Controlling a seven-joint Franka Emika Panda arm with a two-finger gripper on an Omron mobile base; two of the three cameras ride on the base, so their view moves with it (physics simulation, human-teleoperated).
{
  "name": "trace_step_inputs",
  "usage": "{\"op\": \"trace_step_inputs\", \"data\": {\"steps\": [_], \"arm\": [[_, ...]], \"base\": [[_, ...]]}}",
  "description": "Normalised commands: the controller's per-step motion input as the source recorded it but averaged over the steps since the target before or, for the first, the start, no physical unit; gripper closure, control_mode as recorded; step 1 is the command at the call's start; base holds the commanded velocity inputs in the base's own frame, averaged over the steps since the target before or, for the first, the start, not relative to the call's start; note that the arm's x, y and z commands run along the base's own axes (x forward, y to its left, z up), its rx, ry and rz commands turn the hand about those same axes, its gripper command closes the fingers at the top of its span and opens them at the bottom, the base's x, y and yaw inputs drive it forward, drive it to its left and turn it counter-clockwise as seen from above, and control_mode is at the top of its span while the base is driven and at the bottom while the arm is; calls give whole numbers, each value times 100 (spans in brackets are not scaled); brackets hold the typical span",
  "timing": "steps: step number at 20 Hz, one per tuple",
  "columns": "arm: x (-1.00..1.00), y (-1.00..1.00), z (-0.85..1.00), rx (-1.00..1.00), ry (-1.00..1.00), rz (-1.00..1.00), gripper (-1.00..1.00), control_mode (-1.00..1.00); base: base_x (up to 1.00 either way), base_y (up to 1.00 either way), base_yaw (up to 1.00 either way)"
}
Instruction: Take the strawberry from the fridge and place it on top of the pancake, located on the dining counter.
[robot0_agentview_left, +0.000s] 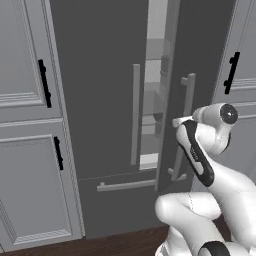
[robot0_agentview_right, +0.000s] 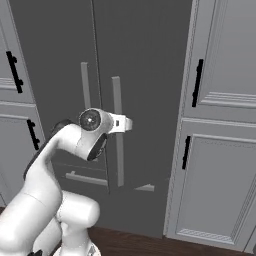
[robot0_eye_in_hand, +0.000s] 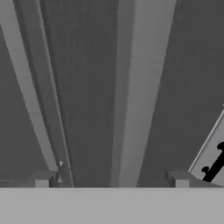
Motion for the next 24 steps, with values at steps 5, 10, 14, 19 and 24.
{"op": "trace_step_inputs", "data": {"steps": [5, 10, 14, 19, 24], "arm": [[20, 100, 6, -28, 23, -10, -100, -100], [58, 100, -3, -32, 9, -12, -100, -100], [84, 77, -14, -27, 13, -5, -100, -100], [100, 13, -19, -20, 11, 0, -100, -100], [87, -43, -7, -4, 3, 0, -100, -100]], "base": [[0, 0, 0], [0, 0, 0], [0, 0, 0], [0, 0, 0], [0, 0, 0]]}}
